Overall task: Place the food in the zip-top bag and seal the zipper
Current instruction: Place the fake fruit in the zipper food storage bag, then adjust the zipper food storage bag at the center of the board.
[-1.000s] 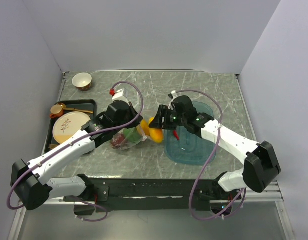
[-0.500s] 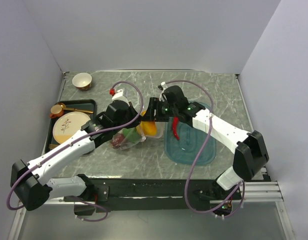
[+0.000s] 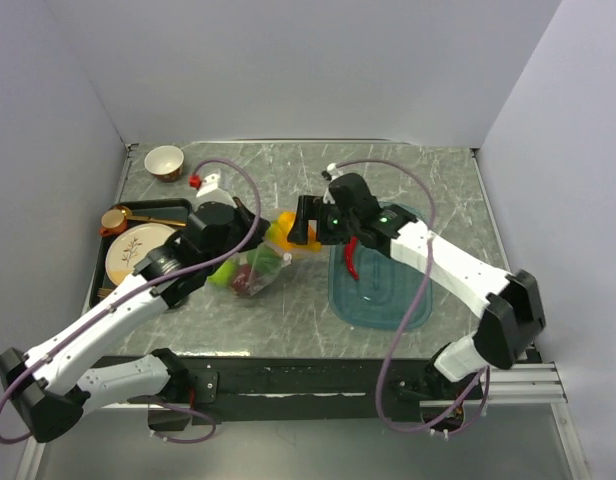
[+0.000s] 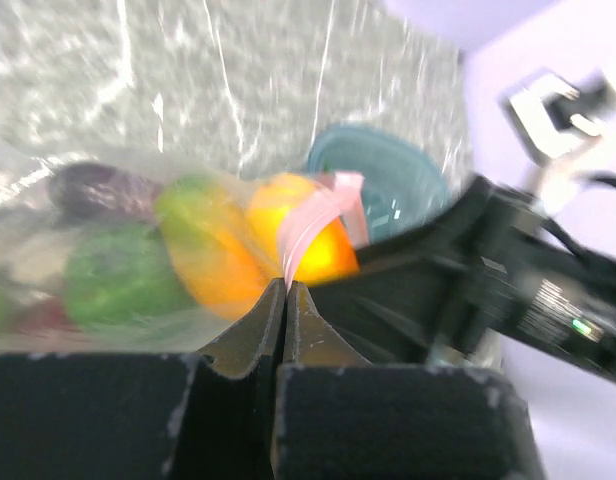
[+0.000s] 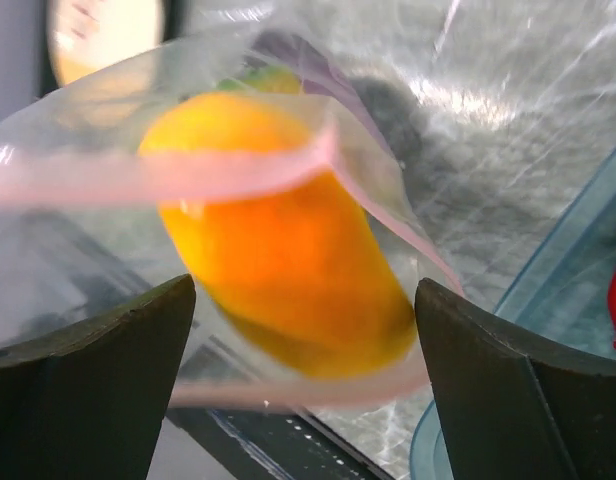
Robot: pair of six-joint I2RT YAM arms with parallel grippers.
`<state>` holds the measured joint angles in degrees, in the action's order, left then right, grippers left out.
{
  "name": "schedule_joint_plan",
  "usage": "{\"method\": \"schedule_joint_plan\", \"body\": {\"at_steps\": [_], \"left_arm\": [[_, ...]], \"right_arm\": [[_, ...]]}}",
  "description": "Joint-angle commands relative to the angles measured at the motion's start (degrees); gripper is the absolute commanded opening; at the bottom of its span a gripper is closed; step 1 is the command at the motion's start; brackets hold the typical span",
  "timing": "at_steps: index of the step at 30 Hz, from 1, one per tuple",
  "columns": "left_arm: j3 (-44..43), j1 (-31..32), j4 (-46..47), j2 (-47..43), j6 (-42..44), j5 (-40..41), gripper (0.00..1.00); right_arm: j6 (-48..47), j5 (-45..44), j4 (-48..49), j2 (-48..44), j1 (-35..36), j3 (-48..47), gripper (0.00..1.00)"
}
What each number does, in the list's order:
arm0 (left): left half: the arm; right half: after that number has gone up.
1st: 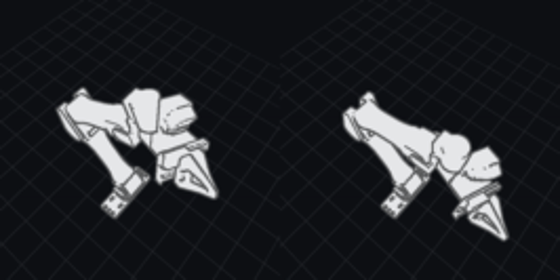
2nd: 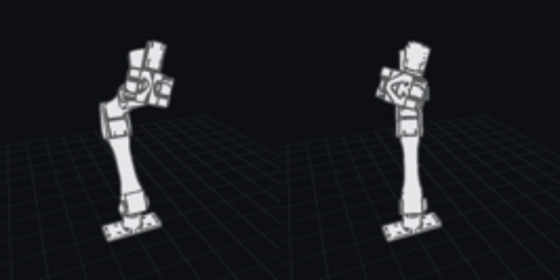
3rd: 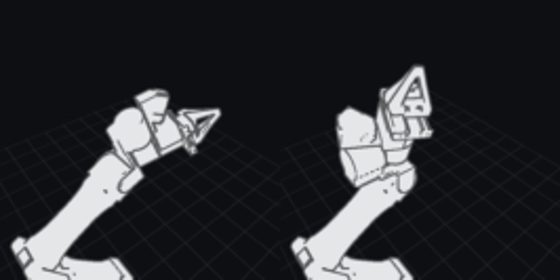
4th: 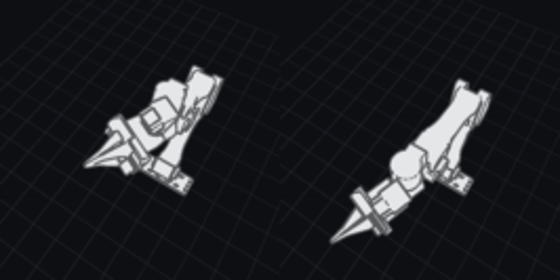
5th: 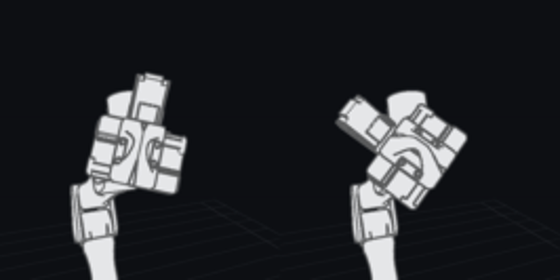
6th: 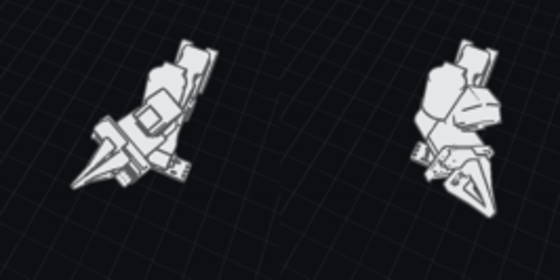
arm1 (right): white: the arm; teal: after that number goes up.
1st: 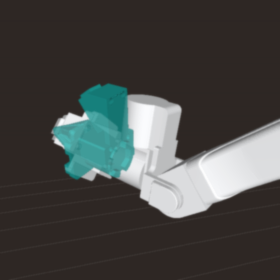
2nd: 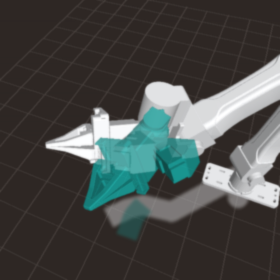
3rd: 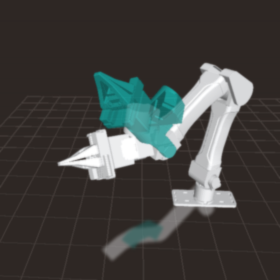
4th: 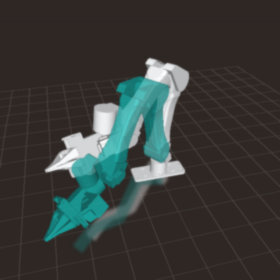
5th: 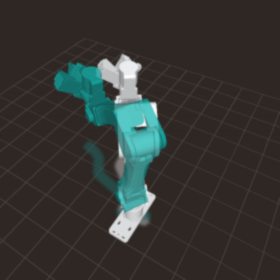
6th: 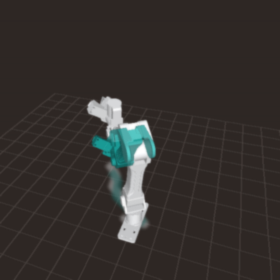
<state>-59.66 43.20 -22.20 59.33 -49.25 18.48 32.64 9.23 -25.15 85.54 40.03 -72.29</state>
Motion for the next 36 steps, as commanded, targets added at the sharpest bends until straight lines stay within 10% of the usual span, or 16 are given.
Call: {"method": "schedule_joint_plan", "body": {"at_steps": [1,11,21,36], "left_arm": [[-0.37,0.04,0.84,-4.31,-1.37,6.74,0.01],[0.77,-1.09,-5.4,-8.44,-5.42,16.95,0.01],[1.3,-1.28,-2.06,-5.8,-5.94,9.21,0.01],[1.56,-1.28,-1.01,-5.63,-4.97,7.63,0.01]], "right_arm": [[-0.48,-3.26,1.42,-8.45,0.14,-0.3,0.98],[1.72,-10.73,1.07,-15.93,-1.27,5.14,1.0],[4.62,0.51,6.16,-9.52,-1.8,5.67,0.63],[4.27,3.5,5.81,-4.33,-1.53,8.31,0.45]]}}
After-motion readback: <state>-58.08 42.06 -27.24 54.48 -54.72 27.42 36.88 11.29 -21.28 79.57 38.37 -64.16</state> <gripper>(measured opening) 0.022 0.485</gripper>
